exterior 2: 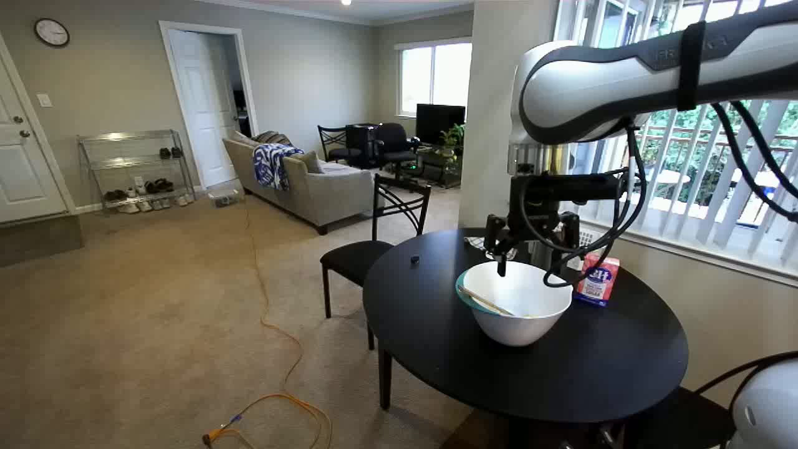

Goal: Use the spoon to stir in the bowl

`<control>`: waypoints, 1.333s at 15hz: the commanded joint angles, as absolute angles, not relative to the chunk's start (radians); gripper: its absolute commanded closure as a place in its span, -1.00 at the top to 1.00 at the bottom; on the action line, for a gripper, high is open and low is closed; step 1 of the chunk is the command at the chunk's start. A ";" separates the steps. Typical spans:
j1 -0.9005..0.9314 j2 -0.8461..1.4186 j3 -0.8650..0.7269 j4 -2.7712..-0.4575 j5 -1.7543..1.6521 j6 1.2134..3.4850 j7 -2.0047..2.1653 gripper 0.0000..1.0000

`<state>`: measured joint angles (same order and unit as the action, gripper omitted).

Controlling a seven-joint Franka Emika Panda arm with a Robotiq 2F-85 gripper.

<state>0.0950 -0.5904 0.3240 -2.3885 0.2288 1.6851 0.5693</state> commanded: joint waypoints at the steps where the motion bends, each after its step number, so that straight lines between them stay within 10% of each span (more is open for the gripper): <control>1: 0.102 -0.589 0.318 -2.387 0.225 1.684 0.572 1.00; 20: 0.171 -0.005 0.456 -2.045 -0.375 1.841 1.006 1.00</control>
<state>0.1230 -0.1193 0.4629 -2.1018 -0.2163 1.8696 0.8717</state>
